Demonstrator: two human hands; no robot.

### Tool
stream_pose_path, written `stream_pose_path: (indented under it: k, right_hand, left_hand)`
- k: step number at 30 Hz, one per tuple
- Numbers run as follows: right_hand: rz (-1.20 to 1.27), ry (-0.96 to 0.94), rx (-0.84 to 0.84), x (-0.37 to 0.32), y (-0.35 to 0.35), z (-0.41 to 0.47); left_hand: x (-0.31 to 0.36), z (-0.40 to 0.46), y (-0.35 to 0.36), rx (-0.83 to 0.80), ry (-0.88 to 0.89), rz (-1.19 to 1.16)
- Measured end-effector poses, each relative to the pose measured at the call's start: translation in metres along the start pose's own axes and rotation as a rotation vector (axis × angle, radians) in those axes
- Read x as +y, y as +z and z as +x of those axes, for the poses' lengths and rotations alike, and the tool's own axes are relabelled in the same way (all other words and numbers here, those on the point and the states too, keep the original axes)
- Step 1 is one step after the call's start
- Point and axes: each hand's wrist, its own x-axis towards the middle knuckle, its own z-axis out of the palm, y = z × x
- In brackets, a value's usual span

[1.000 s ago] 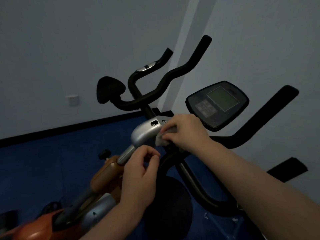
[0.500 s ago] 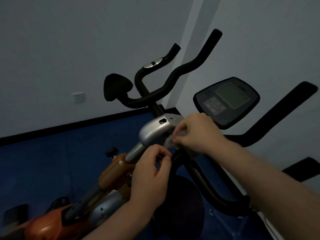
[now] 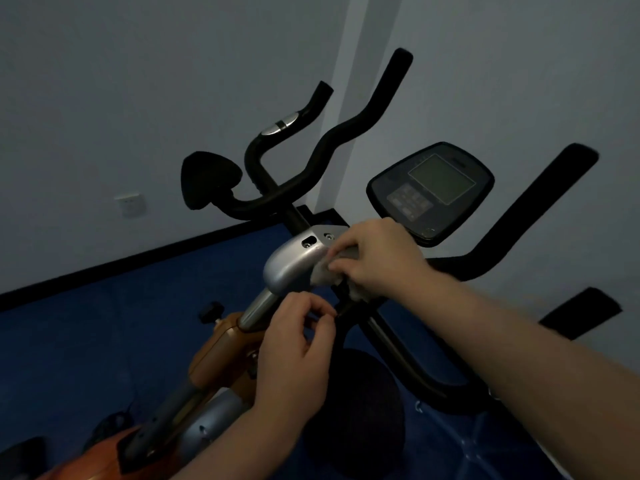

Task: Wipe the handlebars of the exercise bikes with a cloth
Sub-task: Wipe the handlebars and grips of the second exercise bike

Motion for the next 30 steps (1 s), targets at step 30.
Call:
stream_pose_path:
  k: [30]
  right_hand:
    - [0.153, 0.452, 0.088, 0.019, 0.010, -0.110]
  left_hand:
    - [-0.006, 0.001, -0.002, -0.138, 0.226, 0.013]
